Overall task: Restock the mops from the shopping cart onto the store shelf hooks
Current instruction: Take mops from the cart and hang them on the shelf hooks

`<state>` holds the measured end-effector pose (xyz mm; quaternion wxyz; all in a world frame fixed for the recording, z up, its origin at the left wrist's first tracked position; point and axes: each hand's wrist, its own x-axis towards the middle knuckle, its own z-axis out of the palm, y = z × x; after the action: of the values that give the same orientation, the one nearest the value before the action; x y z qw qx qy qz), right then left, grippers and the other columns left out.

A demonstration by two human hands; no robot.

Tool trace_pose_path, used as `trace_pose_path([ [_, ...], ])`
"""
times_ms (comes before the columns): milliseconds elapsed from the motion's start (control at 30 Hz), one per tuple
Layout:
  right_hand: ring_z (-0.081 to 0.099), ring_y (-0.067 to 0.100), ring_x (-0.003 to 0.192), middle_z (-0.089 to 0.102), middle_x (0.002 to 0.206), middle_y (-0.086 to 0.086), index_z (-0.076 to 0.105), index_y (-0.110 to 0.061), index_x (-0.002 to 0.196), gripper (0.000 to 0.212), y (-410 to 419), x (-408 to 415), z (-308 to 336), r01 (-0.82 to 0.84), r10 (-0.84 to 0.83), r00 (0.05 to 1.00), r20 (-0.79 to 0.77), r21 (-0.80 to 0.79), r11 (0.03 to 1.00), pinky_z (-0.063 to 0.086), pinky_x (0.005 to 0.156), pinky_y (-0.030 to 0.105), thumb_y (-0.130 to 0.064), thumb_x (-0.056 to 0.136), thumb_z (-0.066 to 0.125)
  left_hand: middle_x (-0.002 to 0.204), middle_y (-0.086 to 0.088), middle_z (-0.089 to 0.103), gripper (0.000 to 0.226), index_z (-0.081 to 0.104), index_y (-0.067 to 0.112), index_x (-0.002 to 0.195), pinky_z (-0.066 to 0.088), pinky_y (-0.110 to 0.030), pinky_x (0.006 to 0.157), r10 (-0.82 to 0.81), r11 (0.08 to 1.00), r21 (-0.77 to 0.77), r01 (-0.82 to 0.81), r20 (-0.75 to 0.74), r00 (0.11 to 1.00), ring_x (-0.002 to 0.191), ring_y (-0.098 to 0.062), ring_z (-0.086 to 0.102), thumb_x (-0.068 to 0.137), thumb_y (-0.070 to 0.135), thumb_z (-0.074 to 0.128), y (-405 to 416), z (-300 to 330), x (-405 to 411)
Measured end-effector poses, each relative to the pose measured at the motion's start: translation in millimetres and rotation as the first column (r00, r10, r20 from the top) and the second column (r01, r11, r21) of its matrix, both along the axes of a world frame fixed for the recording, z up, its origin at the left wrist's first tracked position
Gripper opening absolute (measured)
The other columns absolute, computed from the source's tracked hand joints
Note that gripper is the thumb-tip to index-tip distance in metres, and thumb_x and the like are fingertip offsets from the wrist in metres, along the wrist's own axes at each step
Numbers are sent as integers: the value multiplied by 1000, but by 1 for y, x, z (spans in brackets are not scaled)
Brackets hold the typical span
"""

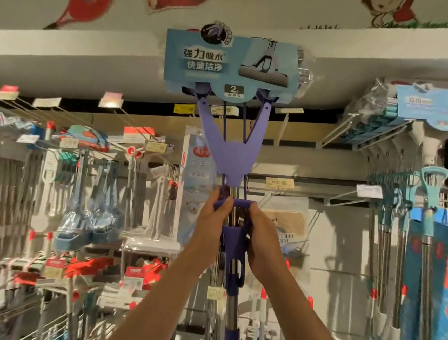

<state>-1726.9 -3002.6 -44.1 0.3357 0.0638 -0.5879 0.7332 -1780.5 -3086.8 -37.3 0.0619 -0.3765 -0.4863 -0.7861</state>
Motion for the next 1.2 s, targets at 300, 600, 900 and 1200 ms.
trace_pose_path([
  [300, 69, 43, 96, 75, 97, 14, 75, -20, 94, 35, 63, -46, 15, 180, -182, 982, -53, -42, 983, 56, 86, 60, -34, 106, 46, 116, 16, 67, 25, 60, 38, 116, 37, -32, 110, -20, 996, -90, 15, -46, 999, 122, -7, 57, 106, 21, 46, 58, 17, -40],
  [600, 63, 57, 81, 69, 90, 29, 75, -21, 83, 40, 113, -83, 29, 209, -214, 971, -104, -58, 976, 52, 71, 69, -39, 105, 47, 114, -1, 70, 23, 62, 38, 117, 51, -34, 95, 134, 986, -93, -141, -83, 988, 103, -8, 65, 107, 26, 45, 113, 10, -71],
  [900, 62, 40, 70, 70, 80, 23, 74, -16, 78, 44, 133, -121, 57, 289, -295, 950, -105, -68, 955, 56, 72, 59, -47, 100, 52, 82, 4, 71, 26, 72, 26, 110, 54, -32, 80, 277, 959, -28, -282, -118, 954, 80, -17, 66, 106, 22, 47, 139, 38, -111],
  [1200, 67, 35, 74, 72, 80, 14, 72, -12, 90, 36, 132, -161, 92, 319, -319, 936, -148, -25, 947, 58, 73, 50, -35, 105, 48, 84, -8, 66, 26, 72, 20, 106, 51, -40, 78, 192, 981, 33, -189, -146, 970, 79, -25, 59, 106, 23, 47, 142, 71, -159],
])
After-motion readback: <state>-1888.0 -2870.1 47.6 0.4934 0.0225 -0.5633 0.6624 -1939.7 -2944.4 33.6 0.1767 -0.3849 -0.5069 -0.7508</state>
